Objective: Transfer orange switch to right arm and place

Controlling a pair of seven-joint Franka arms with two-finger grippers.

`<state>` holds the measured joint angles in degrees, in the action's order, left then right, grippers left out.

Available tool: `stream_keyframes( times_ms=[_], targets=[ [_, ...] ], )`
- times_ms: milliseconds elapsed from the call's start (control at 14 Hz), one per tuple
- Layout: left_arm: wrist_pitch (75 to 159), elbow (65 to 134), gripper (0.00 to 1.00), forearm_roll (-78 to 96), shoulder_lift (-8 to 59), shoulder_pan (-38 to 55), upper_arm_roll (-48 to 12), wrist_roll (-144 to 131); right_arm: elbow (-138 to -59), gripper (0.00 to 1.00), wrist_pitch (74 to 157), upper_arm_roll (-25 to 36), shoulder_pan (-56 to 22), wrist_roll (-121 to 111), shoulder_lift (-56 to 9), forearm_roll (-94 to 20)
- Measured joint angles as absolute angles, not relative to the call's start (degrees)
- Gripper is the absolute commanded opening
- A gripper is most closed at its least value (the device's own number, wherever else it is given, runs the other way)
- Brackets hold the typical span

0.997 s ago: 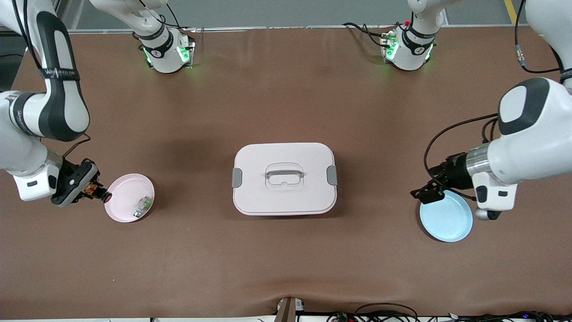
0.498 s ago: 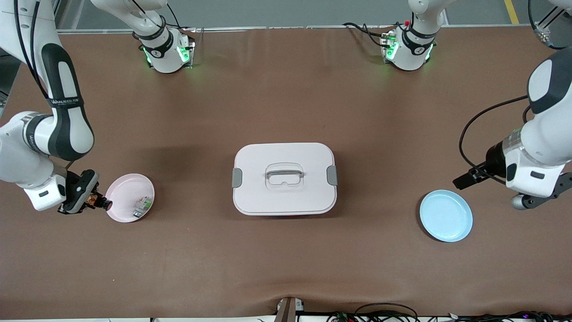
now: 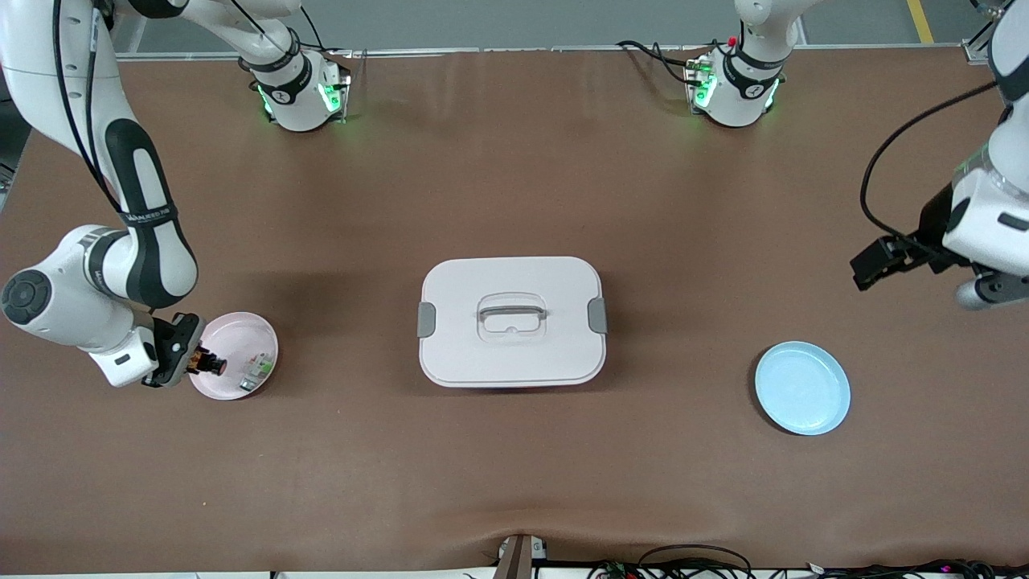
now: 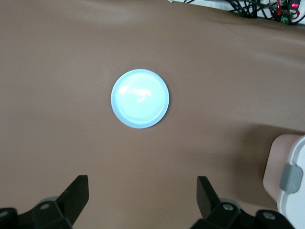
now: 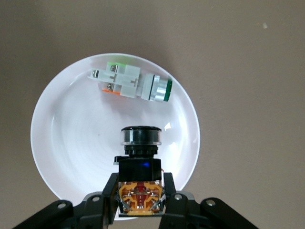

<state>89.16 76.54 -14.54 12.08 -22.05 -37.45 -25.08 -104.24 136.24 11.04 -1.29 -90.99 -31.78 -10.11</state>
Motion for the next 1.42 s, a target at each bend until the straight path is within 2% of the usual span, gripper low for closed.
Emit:
stream_keyframes(
  times_ms=[142, 427, 498, 712, 783, 854, 926, 997, 1068, 1424],
  targets=[
    [87.25, 76.62, 1.00, -11.13, 8.75, -12.67, -26.95, -22.31, -104.26, 0.01, 136.23, 11.05, -1.17, -91.50, -32.57, -10.11],
    [86.27, 79.33, 1.00, -4.79, 3.58, -3.50, -13.35, -13.89, -104.29, 0.03, 136.20, 11.03, -1.14, -91.92, -34.03, -10.12],
    [86.26, 80.46, 1.00, -4.10, 2.57, -2.13, -10.65, -11.49, -104.29, 0.03, 136.20, 11.03, -1.13, -92.36, -34.38, -10.29],
    [86.27, 84.27, 1.00, -3.52, -0.50, -0.14, -6.61, -7.65, -104.41, 0.14, 136.20, 11.04, -0.94, -94.87, -35.41, -13.49],
    [86.27, 85.30, 1.00, -3.49, -1.45, 0.33, -6.25, -7.54, -104.41, 0.20, 136.16, 11.04, -0.88, -95.41, -35.41, -14.29],
    [86.27, 86.17, 1.00, -3.49, -2.28, 0.74, -6.22, -7.54, -104.42, 0.30, 136.09, 11.04, -0.85, -95.65, -35.41, -14.59],
    [86.27, 86.93, 1.00, -3.49, -3.00, 1.15, -6.22, -7.55, -104.42, 0.56, 136.06, 11.04, -0.85, -95.71, -35.41, -14.64],
    [86.27, 87.52, 1.00, -3.49, -3.51, 1.44, -6.20, -7.54, -104.43, 0.93, 136.04, 11.04, -0.85, -95.73, -35.41, -14.65],
    [86.27, 87.88, 1.00, -3.49, -3.85, 1.54, -6.17, -7.44, -104.50, 1.00, 136.03, 11.04, -0.84, -95.74, -35.45, -14.66],
    [86.27, 89.08, 1.00, -3.49, -4.78, 1.48, -5.40, -6.70, -104.16, 1.00, 136.48, 11.05, -0.36, -97.17, -35.57, -14.66]
  ],
)
